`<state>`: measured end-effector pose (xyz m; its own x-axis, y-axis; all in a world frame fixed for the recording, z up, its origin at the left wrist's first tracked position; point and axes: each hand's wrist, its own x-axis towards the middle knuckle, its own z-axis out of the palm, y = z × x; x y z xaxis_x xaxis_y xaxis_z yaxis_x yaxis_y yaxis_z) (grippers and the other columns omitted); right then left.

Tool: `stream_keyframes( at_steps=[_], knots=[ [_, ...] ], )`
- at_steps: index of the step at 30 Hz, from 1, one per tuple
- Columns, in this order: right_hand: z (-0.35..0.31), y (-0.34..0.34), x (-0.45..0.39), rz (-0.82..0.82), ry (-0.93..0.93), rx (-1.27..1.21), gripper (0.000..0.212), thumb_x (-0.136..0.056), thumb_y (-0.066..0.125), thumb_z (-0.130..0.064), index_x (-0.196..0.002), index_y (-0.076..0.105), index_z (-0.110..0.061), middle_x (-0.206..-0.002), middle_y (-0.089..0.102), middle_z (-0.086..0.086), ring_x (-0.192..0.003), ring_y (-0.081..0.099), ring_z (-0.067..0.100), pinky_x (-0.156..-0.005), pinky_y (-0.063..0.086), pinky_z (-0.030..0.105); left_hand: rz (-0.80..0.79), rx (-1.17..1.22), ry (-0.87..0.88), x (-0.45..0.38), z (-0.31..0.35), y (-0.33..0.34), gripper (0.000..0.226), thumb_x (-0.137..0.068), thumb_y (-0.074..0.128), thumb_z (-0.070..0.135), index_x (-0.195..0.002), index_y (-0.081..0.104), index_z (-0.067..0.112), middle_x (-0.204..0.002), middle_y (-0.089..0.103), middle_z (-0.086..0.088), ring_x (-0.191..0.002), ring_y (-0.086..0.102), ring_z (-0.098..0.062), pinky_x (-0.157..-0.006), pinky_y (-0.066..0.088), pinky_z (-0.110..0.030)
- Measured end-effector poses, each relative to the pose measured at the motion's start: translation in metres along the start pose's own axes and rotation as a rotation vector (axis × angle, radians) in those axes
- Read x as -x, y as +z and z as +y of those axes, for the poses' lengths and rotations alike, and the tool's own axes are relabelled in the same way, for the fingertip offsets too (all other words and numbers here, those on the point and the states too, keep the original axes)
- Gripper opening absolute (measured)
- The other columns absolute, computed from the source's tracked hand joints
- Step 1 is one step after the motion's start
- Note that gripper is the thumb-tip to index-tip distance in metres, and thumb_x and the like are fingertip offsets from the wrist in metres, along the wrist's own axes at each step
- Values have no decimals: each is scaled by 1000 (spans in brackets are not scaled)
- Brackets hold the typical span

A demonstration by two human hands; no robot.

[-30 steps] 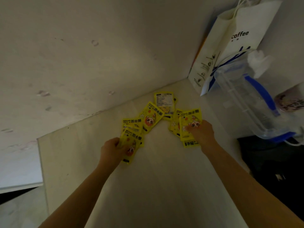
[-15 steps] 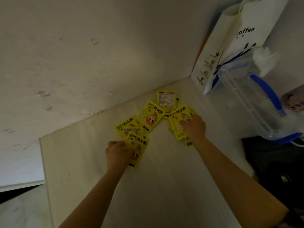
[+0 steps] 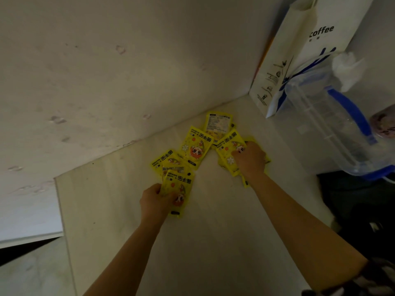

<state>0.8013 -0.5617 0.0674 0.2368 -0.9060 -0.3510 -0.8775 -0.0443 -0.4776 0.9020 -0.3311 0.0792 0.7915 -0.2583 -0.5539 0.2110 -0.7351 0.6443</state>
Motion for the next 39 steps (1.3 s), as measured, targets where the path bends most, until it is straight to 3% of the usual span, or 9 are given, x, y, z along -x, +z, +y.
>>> stream_keyframes(
  at_steps=[9,17,20,22,26,29,33,35,39],
  knots=[
    [-1,-21,10,-30,-121,-318,20,-82,67,-19,-90,55,-5,-79,55,4,-74,54,23,-56,41,28,29,148,25,-2,-1,-25,25,-74,79,18,-86,58,12,-86,67,-10,-75,68,-27,-63,58,-42],
    [35,-71,-22,-29,111,-547,44,-79,72,-14,-119,55,-10,-106,63,9,-91,64,25,-82,56,41,27,404,-81,-26,29,-15,51,-74,79,10,-114,48,13,-96,63,-5,-79,64,-23,-67,55,-40],
    [43,-77,-31,-142,180,-549,22,-81,70,-6,-102,65,-4,-87,67,12,-70,64,24,-64,57,32,47,334,-77,-36,32,-4,29,-77,74,10,-102,60,9,-97,67,-11,-74,62,-21,-57,50,-30],
    [46,-74,-36,-158,201,-516,13,-81,69,-5,-93,68,-1,-93,69,20,-67,61,24,-67,54,34,83,285,-81,-42,31,3,25,-75,73,15,-97,62,13,-99,67,-10,-75,63,-19,-55,49,-28],
    [44,-68,-45,-194,201,-439,27,-84,66,-5,-107,64,8,-98,64,23,-78,60,26,-74,52,36,118,154,-108,-54,28,15,56,-58,74,31,-112,61,25,-121,52,-5,-105,59,-27,-79,57,-46],
    [37,-64,-52,-202,187,-392,28,-86,62,-4,-111,61,9,-108,64,22,-92,62,29,-85,52,41,100,131,-78,-56,31,23,51,-54,73,27,-103,62,29,-123,53,-7,-103,61,-28,-81,57,-47],
    [30,-59,-54,-232,207,-338,34,-89,58,-2,-120,53,13,-127,56,26,-95,55,23,-79,51,21,87,136,-48,-52,40,27,45,-70,76,11,-111,60,18,-122,52,-7,-92,60,-22,-64,53,-28],
    [30,-59,-49,-243,203,-324,33,-90,57,-1,-120,53,12,-121,59,24,-103,58,26,-86,50,29,86,162,-40,-48,40,27,42,-72,75,9,-111,61,17,-109,63,-5,-85,62,-21,-62,50,-26],
    [40,-46,-29,-243,162,-341,24,-87,59,-8,-110,58,0,-98,61,16,-87,60,25,-70,50,30,83,236,-38,-38,33,21,37,-71,76,9,-101,61,25,-96,67,0,-83,64,-18,-68,53,-29]
  ],
)
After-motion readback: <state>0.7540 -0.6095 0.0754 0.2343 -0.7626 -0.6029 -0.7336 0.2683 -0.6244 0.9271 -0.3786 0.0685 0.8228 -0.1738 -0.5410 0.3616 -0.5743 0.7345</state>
